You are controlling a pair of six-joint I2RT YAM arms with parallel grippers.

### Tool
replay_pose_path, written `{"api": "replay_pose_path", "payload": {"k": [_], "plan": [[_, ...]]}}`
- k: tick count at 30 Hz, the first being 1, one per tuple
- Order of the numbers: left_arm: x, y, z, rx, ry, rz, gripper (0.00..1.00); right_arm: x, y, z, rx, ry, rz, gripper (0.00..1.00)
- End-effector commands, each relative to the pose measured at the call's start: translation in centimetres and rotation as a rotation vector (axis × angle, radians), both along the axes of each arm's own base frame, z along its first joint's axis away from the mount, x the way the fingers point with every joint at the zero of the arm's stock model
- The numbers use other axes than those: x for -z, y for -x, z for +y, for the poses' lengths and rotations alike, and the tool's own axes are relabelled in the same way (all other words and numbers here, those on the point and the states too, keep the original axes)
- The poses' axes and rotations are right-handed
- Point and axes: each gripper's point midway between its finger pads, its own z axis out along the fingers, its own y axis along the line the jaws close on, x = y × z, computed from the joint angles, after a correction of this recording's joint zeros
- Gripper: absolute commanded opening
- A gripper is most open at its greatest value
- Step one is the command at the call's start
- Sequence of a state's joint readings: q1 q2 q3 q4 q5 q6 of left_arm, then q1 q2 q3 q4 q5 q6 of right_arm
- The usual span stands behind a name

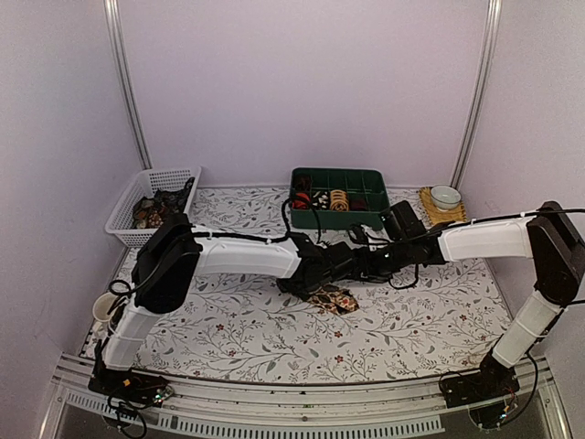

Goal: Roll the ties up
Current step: Roll the tie at the center of the board.

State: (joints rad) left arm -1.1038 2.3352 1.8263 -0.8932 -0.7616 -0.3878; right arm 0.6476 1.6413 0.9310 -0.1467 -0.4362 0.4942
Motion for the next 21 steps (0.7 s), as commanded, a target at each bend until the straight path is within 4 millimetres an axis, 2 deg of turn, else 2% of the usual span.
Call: {"api": "replay_pose_path", "payload": {"k": [1, 7, 16, 21], "plan": [[1.9, 1.7, -0.2, 0.053, -0.106, 0.046, 0.31, -3.8, -0.2, -0.1, 0.005, -0.079, -0.077, 0.70], [1.7, 2.3, -1.8, 0.079, -0.069, 0.055, 0.42, -3.7, -0.5, -0.3, 0.012, -0.092, -0.070, 0.70], [0.6, 3.3, -3.6, 0.114, -0.022, 0.051, 0.50, -3.7, -1.2, -0.8, 0.029, -0.106, -0.069, 0.70], [-0.9, 3.1, -4.1, 0.123, 0.016, 0.035, 0.67, -3.5, -1.6, -1.1, 0.040, -0.110, -0.064, 0.71]]}}
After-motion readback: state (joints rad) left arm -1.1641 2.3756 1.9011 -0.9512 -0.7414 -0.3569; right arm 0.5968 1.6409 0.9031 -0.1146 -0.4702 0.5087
